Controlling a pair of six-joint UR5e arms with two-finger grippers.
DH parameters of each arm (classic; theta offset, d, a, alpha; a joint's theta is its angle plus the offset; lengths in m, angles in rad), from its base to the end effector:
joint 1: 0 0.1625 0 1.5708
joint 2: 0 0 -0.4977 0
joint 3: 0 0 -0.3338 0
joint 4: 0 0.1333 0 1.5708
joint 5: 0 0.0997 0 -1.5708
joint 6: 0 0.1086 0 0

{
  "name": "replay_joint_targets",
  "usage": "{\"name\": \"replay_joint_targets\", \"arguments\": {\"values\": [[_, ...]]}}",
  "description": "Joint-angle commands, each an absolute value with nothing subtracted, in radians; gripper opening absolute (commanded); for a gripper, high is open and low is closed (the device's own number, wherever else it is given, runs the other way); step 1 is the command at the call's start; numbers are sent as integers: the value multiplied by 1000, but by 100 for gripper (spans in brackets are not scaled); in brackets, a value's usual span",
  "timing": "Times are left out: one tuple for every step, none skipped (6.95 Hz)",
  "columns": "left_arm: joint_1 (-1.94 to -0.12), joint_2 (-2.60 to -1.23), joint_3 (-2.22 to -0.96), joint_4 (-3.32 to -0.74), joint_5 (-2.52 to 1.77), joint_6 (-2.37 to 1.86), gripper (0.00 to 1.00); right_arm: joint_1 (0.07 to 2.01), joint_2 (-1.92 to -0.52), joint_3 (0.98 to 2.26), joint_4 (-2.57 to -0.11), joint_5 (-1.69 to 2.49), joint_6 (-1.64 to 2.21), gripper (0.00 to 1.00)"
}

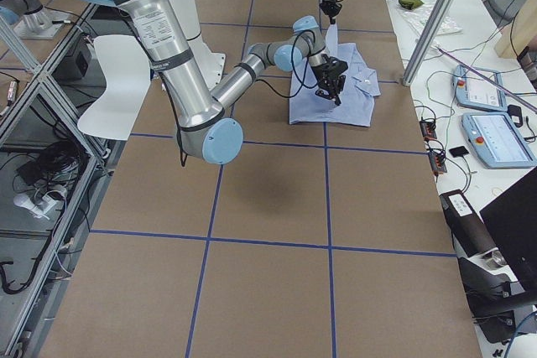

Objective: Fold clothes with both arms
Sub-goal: 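Lift the hem with both grippers and fold it up onto the collar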

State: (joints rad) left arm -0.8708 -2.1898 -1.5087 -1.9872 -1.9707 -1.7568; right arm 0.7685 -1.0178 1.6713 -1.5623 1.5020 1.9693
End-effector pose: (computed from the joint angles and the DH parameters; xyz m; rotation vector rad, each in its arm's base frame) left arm 0.3884 -0.6024 0.3653 -0.0247 1.0545 -0.7662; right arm -0.3851 -0.5681 0.4073 0.1980 -0.6763 1.1443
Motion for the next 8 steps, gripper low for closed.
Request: {"name": "replay_joint_targets", "arguments": {"values": [[-896, -2233, -1416, -2019, -1947, -1709, 0, 795, -908, 1482, -1494, 1535, 1953, 0], [-897, -2246, -1382, -2046, -1918, -1695, 0, 795, -891, 1423, -1442, 1554, 1944, 0], [-896, -2253, -1326, -2110, -1911, -1689, 0, 796, -885, 1404, -1440, 1572, 1909, 0], [-896, -2282, -1252, -2158, -1910, -1687, 0, 796, -878, 1382, -1439, 1577, 1902, 0], [-896, -2302, -1203, -2187, -1904, -1689, 0, 796, -877, 1368, -1439, 1578, 1882, 0], [-896, -2325, -1154, -2218, -1902, -1689, 0, 804, -877, 1359, -1439, 1578, 1850, 0], [-896, -2341, -1123, -2232, -1902, -1687, 0, 805, -877, 1355, -1439, 1578, 1842, 0], [-896, -2362, -1082, -2261, -1884, -1689, 0, 805, -877, 1347, -1437, 1580, 1832, 0]]}}
